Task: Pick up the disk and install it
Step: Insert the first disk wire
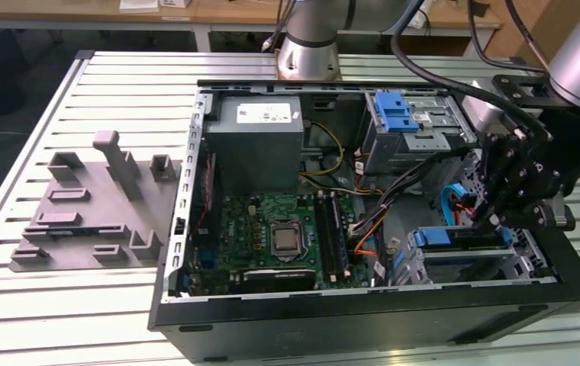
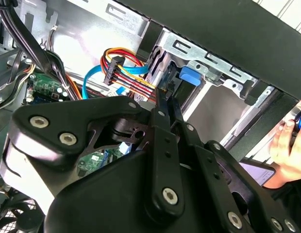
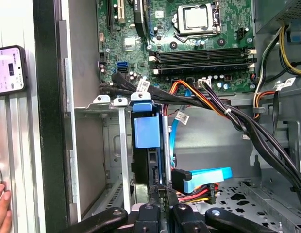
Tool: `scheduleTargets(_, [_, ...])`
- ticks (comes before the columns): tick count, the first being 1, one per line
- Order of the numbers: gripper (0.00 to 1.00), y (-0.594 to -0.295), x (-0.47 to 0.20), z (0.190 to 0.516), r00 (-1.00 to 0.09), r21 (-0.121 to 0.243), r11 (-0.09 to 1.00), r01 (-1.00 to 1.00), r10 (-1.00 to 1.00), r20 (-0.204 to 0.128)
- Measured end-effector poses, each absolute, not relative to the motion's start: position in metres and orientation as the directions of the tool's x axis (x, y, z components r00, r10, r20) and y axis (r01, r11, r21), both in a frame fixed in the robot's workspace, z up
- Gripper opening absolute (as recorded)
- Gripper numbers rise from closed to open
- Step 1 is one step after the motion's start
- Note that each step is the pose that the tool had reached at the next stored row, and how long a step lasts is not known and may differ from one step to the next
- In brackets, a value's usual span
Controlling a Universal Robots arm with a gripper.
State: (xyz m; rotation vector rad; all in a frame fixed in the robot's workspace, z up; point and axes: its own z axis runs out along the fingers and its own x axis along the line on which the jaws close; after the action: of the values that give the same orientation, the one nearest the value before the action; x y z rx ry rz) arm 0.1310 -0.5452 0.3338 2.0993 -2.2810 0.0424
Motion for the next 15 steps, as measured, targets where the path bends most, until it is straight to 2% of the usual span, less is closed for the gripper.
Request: scheduleTargets(15, [0.17, -0.5455, 0.1314, 0.3332, -0.082, 0.01, 0.083, -0.997, -0.996, 0.045])
